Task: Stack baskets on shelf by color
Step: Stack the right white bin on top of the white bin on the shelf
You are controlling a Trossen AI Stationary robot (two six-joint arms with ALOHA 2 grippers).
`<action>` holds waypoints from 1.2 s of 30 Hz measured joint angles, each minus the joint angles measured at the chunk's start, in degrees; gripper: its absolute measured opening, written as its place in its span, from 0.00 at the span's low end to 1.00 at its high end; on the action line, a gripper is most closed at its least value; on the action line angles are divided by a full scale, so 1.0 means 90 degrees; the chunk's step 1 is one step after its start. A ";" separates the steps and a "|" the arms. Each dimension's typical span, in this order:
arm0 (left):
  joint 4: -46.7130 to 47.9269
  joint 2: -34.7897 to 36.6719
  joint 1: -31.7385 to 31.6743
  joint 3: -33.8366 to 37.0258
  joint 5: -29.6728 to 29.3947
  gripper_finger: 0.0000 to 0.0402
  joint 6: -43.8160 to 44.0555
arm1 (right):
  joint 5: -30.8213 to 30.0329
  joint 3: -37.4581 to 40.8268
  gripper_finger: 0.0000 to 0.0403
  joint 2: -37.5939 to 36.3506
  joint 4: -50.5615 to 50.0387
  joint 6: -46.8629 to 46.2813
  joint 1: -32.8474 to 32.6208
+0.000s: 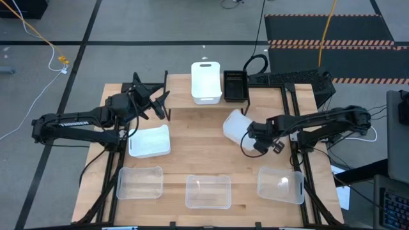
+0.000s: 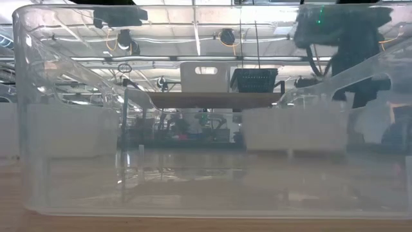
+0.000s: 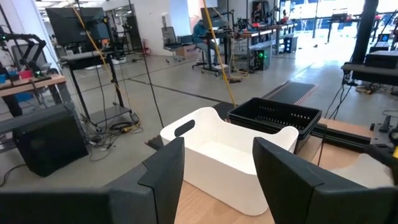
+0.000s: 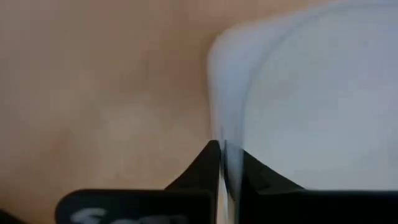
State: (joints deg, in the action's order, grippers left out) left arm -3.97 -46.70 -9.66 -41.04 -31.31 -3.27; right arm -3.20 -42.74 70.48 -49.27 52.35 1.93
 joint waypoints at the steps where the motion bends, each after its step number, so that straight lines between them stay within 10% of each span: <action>1: -0.0002 0.0000 -0.0001 0.0001 0.0000 0.48 0.0000 | 0.0208 -0.0095 0.02 -0.0038 0.0018 -0.0063 -0.0051; 11: -0.0007 -0.0001 0.0001 0.0000 0.0000 0.48 0.0004 | 0.3013 -0.1373 0.01 -0.0243 0.1342 -0.1772 -0.0525; 19: -0.0010 0.0000 0.0005 0.0000 0.0001 0.48 0.0019 | 0.3167 -0.2286 0.00 -0.0250 0.2651 -0.4233 -0.0646; 36: -0.0010 0.0000 0.0005 0.0002 0.0000 0.48 -0.0227 | -0.0804 -0.4513 0.00 0.0057 0.1901 -0.4903 -0.0677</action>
State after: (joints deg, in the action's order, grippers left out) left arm -4.05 -46.70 -9.61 -41.01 -31.31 -5.31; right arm -10.44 -83.36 70.99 -32.16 8.22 -4.16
